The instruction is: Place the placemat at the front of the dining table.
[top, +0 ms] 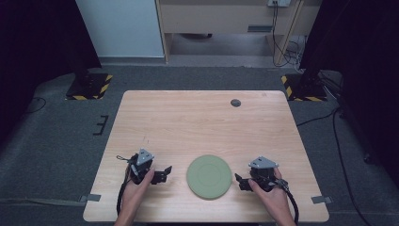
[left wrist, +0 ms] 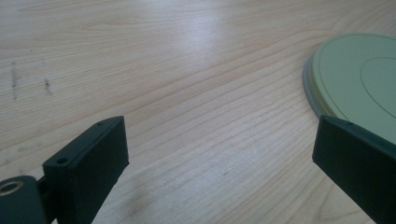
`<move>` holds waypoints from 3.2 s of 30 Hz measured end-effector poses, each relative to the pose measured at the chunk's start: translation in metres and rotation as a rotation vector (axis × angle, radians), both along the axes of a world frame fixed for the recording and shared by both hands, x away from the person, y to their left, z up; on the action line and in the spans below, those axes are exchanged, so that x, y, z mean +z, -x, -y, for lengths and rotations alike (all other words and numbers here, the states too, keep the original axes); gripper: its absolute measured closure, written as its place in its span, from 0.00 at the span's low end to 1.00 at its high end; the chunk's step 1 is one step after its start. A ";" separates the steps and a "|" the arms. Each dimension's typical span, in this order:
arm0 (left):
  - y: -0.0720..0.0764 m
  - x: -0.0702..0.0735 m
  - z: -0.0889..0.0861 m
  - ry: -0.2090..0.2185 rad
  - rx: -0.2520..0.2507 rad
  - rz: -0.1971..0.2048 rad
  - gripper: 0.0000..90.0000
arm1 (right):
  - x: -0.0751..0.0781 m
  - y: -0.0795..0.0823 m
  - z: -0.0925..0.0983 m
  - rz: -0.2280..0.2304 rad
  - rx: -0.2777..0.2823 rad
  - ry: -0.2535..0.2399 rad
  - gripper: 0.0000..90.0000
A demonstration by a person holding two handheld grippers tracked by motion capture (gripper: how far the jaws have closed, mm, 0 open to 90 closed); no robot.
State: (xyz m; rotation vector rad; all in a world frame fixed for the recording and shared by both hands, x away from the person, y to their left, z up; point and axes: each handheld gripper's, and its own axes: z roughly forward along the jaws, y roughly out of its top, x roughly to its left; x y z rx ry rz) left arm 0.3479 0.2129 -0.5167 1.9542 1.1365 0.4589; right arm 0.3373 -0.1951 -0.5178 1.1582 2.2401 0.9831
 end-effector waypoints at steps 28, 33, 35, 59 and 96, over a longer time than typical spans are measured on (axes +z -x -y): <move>0.007 -0.008 0.038 -0.027 -0.129 -0.041 0.03 | -0.004 0.006 -0.015 -0.034 0.125 0.035 0.09; 0.008 -0.009 0.042 -0.034 -0.136 -0.045 0.03 | -0.004 0.006 -0.016 -0.035 0.128 0.034 0.09; 0.008 -0.010 0.044 -0.038 -0.136 -0.050 0.03 | -0.005 0.006 -0.018 -0.039 0.138 0.039 0.09; 0.008 -0.016 0.056 -0.073 -0.148 -0.058 0.02 | -0.005 0.007 -0.019 -0.040 0.143 0.046 0.08; 0.004 -0.017 0.057 -0.081 -0.103 -0.037 0.00 | -0.009 0.000 -0.019 -0.051 0.082 0.015 0.02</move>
